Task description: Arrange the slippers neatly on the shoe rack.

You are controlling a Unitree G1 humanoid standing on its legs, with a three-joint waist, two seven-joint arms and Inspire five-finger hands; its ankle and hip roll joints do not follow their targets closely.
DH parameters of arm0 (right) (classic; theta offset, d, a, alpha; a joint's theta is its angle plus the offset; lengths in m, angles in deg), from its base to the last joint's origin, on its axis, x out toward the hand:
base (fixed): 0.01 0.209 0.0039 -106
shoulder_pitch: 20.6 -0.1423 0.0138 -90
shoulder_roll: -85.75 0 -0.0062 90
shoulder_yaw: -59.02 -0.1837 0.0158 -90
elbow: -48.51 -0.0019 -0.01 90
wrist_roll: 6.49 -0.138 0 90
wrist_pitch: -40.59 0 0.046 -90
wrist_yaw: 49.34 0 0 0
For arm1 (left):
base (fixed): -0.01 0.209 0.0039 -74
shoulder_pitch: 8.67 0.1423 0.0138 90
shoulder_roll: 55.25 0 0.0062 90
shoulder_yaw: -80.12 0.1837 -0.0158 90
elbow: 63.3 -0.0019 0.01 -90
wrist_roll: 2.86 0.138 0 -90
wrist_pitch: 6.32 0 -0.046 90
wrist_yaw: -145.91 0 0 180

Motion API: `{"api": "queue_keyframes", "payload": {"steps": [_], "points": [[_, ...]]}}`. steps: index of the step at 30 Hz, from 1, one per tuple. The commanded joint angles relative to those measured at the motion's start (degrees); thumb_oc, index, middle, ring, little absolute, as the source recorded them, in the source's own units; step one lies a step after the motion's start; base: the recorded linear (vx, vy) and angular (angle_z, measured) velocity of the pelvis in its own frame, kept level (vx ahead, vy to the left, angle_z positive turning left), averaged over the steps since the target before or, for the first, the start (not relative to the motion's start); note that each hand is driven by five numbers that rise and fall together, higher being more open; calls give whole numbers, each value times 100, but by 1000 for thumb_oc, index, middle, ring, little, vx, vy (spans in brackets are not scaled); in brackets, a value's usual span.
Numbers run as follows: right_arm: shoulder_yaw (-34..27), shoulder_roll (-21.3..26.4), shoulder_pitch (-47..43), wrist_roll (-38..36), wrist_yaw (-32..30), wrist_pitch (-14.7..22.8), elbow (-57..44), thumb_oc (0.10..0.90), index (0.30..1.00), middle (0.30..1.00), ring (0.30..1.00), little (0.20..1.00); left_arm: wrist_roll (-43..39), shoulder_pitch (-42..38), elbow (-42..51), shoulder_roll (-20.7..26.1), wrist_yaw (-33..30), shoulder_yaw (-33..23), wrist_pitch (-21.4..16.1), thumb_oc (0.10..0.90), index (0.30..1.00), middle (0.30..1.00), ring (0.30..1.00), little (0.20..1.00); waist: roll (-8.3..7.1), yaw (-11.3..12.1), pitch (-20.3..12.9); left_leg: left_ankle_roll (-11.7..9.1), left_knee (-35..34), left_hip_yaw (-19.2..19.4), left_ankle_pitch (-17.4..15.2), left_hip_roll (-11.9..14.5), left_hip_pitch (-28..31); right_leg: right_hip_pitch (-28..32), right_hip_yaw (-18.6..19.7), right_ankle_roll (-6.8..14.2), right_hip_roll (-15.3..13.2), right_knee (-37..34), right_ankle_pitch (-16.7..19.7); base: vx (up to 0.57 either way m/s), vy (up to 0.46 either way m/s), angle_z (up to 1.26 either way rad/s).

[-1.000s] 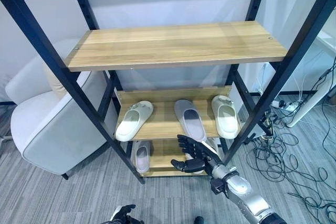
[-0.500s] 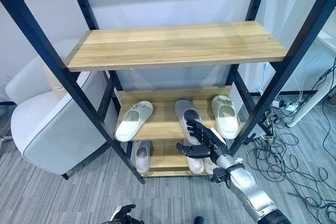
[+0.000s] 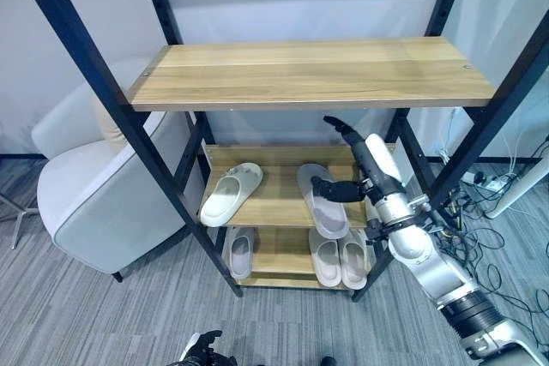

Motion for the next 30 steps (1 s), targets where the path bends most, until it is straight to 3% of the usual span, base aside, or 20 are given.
{"api": "queue_keyframes", "payload": {"steps": [1, 11, 30], "points": [[-92, 247, -1088, 439, -442, 204, 158, 800, 900, 900, 900, 900, 349, 18, -457, -72, 14, 535, -74, 800, 900, 900, 900, 900, -182, 182, -108, -120, 17, 39, -242, -24, -266, 521, -99, 445, -23, 75, -975, 18, 24, 12], [602, 662, -1752, 516, -282, -76, 1482, 800, 900, 900, 900, 900, 187, 100, -504, -27, 86, 654, -87, 800, 900, 900, 900, 900, -327, 280, 7, -125, 17, -20, -217, -27, -362, 451, -135, 454, -17, 75, -969, 1, 3, 1], [887, 178, -2582, 220, -555, -389, 3497, 800, 900, 900, 900, 900, -195, -24, -462, 68, -3, 738, -63, 800, 900, 900, 900, 900, -490, 534, 341, -119, 17, -345, -74, -122, -749, 191, -348, 412, -17, 75, -952, 2, 6, 9]]}}
